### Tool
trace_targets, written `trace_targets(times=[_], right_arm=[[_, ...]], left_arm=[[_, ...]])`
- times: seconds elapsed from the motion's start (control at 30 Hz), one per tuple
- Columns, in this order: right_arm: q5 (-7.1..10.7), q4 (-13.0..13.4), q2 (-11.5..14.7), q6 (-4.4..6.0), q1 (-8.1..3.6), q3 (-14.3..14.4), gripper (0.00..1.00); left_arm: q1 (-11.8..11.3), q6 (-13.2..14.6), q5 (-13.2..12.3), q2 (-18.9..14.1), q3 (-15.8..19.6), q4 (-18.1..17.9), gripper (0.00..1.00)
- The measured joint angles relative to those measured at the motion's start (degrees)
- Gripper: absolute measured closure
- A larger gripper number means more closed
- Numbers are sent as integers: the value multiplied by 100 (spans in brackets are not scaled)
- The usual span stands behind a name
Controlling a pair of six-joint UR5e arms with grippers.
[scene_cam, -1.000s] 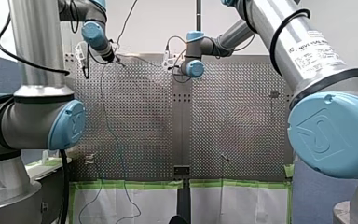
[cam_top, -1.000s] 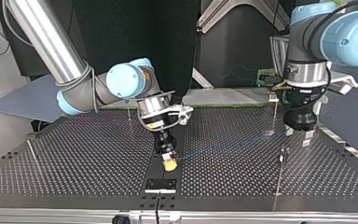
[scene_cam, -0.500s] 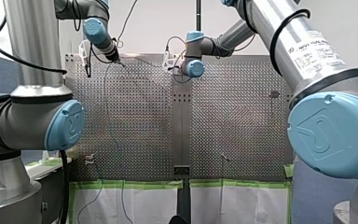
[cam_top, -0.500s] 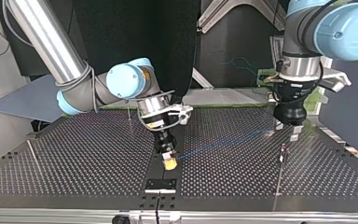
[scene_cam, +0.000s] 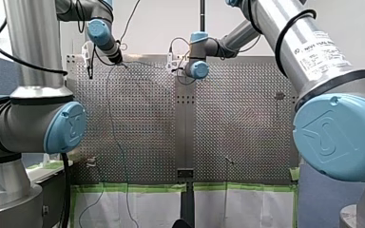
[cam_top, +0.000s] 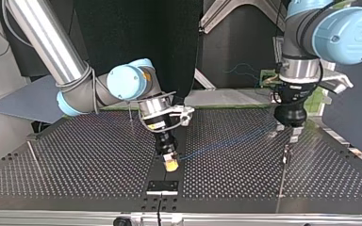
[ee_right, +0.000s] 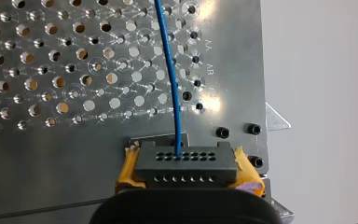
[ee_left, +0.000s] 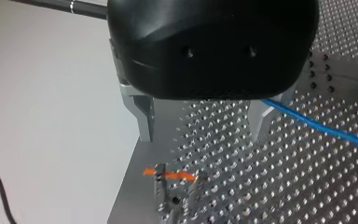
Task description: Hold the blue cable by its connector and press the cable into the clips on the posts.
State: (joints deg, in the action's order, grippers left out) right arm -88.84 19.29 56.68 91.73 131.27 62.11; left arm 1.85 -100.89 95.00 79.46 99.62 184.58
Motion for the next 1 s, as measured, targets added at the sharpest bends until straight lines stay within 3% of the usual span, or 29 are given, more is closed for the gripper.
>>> trace_targets(times=[0.63,1.0], right_arm=[[-3,-4,-1,-5,0,0,100],[-3,-12,-1,-5,0,0,100]], left_arm=[[8,806,269,331,-115,-250,0],[11,940,401,366,-112,-262,0]])
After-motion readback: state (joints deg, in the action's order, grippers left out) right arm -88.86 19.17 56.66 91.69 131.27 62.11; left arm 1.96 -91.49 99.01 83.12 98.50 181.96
